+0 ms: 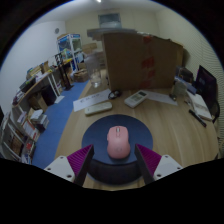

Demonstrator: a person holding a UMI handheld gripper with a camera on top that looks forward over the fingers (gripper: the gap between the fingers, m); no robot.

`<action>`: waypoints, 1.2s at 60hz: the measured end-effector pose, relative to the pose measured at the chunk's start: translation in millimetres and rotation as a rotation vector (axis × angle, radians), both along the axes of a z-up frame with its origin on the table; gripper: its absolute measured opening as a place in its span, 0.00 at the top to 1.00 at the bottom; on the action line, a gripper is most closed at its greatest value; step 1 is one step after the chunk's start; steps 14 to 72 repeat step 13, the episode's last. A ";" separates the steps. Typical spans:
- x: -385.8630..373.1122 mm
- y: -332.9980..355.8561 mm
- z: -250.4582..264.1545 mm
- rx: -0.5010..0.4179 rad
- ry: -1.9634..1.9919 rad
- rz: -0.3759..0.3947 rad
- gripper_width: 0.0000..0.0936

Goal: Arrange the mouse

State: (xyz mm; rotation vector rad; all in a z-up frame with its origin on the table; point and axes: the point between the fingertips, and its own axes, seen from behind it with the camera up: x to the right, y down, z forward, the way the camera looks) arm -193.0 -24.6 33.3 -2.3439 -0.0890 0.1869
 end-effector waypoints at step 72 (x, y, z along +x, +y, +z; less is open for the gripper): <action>31.3 -109.0 67.6 -0.002 0.057 -0.043 0.11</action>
